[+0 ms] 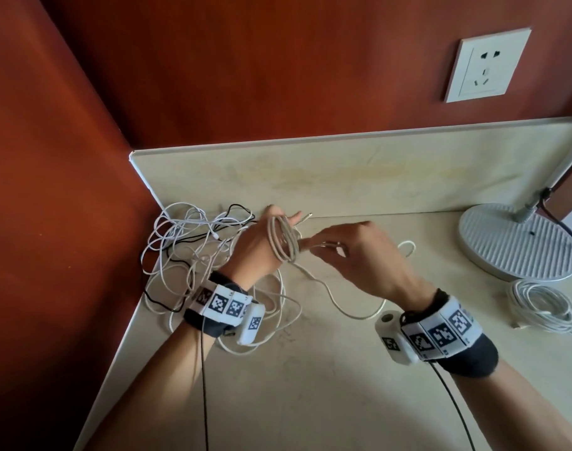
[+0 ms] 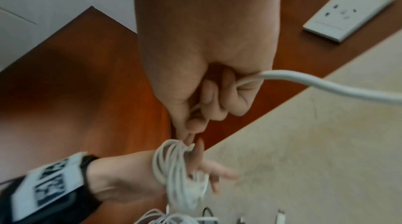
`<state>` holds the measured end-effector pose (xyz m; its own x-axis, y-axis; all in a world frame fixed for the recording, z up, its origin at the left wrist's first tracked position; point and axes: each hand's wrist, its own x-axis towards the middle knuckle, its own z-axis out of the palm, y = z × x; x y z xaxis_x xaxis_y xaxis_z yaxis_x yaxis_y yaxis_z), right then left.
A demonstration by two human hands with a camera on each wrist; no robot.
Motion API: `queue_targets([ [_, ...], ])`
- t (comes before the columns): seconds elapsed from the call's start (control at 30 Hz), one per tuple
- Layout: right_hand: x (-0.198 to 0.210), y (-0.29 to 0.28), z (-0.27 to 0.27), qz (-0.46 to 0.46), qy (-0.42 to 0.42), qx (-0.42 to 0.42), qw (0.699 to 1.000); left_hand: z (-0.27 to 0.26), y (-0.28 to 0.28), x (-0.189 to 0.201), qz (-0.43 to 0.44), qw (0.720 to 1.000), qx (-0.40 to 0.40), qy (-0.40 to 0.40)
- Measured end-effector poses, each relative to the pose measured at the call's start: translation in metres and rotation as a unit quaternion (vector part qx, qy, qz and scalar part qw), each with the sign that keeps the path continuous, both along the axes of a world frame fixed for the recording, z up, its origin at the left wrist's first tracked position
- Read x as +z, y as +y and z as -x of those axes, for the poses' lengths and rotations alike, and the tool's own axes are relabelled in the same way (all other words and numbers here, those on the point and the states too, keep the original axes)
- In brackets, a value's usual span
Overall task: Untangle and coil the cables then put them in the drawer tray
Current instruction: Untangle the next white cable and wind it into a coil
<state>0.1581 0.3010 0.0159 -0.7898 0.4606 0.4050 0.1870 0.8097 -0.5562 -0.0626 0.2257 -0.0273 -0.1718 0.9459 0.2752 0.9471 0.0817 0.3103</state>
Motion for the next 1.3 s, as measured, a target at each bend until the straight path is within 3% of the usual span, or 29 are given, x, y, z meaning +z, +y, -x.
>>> queue_targets([
  [0.17, 0.020, -0.002, -0.002, -0.143, -0.049, 0.024, 0.988, -0.013, -0.001, 0.003, 0.108, 0.994, -0.002, -0.003],
  [0.3, 0.019, -0.014, 0.003, -0.151, -0.110, 0.100, 0.977, -0.016, 0.000, 0.013, 0.134, 0.990, 0.043, -0.021],
  [0.4, 0.027, -0.010, -0.002, -0.083, -0.119, 0.130, 0.981, -0.027, -0.004, 0.018, 0.183, 0.982, 0.018, -0.044],
  [0.5, 0.035, 0.000, -0.002, -0.020, -0.088, 0.170, 0.981, -0.047, -0.014, 0.027, 0.222, 0.965, -0.080, -0.118],
  [0.6, 0.030, 0.014, -0.001, 0.111, -0.022, 0.148, 0.982, -0.062, -0.028, 0.029, 0.192, 0.931, -0.151, -0.271],
  [0.67, 0.023, 0.021, 0.000, 0.204, 0.025, 0.136, 0.969, -0.065, -0.036, 0.032, 0.157, 0.921, -0.169, -0.315],
  [0.73, 0.014, 0.020, 0.003, 0.326, 0.090, 0.165, 0.926, -0.065, -0.040, 0.045, 0.104, 0.936, -0.152, -0.299],
  [0.77, 0.010, 0.020, 0.005, 0.370, 0.118, 0.179, 0.904, -0.065, -0.041, 0.054, 0.065, 0.954, -0.145, -0.253],
  [0.83, 0.002, 0.021, 0.009, 0.395, 0.159, 0.193, 0.884, -0.061, -0.043, 0.060, -0.011, 0.978, -0.164, -0.125],
  [0.9, -0.005, 0.027, 0.012, 0.404, 0.178, 0.205, 0.874, -0.056, -0.044, 0.055, -0.015, 0.982, -0.182, -0.054],
  [0.93, -0.007, 0.030, 0.013, 0.410, 0.185, 0.203, 0.870, -0.056, -0.044, 0.051, -0.001, 0.980, -0.182, -0.076],
  [1.03, -0.015, 0.031, 0.020, 0.441, 0.196, 0.184, 0.857, -0.065, -0.047, 0.052, -0.012, 0.946, -0.197, -0.257],
  [1.2, -0.038, 0.026, 0.026, 0.574, 0.163, 0.226, 0.770, -0.071, -0.041, 0.056, -0.011, 0.931, -0.263, -0.253],
  [1.27, -0.045, 0.020, 0.027, 0.589, 0.156, 0.220, 0.762, -0.071, -0.039, 0.055, -0.004, 0.911, -0.280, -0.303],
  [1.3, -0.045, 0.015, 0.026, 0.587, 0.152, 0.213, 0.766, -0.070, -0.038, 0.055, -0.016, 0.916, -0.274, -0.293],
])
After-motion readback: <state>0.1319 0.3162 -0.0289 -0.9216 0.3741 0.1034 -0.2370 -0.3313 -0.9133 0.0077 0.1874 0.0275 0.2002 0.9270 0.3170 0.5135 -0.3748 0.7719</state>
